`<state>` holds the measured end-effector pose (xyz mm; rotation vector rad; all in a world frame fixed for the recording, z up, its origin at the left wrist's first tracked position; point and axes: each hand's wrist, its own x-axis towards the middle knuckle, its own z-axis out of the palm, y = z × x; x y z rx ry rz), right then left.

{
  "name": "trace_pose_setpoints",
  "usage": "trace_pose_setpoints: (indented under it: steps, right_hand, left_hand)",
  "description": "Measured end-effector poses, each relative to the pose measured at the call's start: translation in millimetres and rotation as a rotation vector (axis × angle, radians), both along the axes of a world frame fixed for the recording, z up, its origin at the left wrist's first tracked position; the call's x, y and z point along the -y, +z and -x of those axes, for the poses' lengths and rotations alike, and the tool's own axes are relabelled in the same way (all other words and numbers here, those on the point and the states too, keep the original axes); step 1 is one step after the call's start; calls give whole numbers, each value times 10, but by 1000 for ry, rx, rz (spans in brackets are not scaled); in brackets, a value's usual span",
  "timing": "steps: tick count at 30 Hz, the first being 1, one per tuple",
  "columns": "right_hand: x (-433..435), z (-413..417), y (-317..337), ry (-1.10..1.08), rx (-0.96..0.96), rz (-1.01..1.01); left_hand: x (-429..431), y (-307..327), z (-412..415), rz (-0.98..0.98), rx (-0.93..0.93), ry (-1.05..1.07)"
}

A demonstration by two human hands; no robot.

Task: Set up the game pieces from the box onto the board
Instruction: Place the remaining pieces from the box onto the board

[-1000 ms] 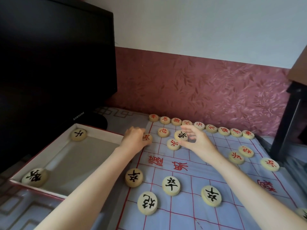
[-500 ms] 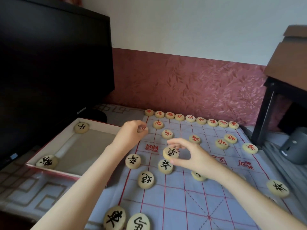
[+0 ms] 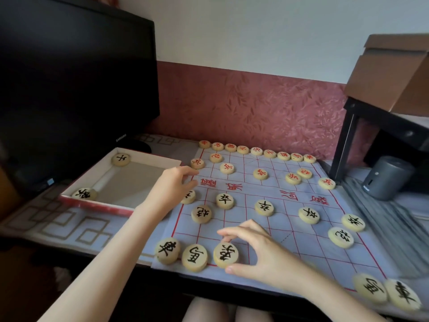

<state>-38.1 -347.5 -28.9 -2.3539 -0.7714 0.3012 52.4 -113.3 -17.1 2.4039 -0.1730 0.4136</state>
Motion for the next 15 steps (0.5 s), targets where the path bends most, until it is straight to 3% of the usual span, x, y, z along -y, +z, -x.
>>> trace_pose_setpoints:
  steps: [15]
  right_hand:
    - [-100, 172, -100, -46, 136, 143]
  left_hand:
    - [-539, -18, 482, 82, 13, 192]
